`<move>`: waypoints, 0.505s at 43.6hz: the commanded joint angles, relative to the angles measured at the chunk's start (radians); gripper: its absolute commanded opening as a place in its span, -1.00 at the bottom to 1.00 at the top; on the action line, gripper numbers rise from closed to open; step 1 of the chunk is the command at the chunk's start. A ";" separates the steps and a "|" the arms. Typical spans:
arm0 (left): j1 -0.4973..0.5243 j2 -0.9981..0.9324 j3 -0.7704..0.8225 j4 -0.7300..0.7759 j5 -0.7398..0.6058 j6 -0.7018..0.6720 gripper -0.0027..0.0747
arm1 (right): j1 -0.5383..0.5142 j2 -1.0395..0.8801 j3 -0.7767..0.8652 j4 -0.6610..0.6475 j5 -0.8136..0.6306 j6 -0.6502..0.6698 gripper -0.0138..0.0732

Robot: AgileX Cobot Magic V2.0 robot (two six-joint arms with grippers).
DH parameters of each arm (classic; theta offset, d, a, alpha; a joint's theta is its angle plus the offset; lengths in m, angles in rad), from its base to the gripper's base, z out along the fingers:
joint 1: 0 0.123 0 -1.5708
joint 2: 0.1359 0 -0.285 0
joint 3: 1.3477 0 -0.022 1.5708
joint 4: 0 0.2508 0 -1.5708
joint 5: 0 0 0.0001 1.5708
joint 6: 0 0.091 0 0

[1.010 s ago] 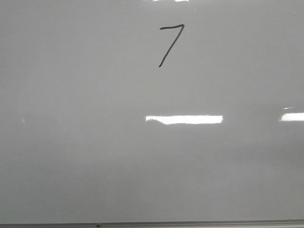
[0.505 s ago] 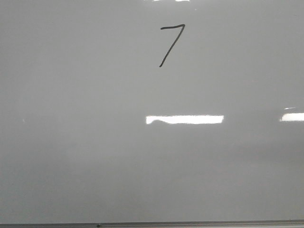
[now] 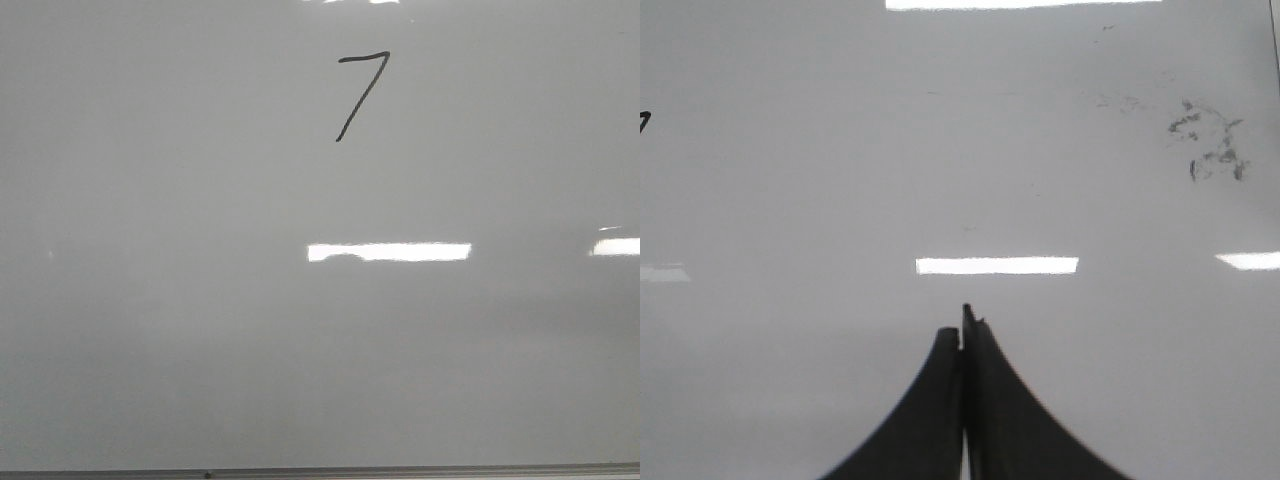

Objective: Write number 7 on whiteboard

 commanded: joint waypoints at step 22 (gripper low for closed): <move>0.001 -0.013 0.013 -0.001 -0.082 -0.010 -0.99 | 0.040 -0.018 -0.002 -0.047 -0.116 0.049 -0.95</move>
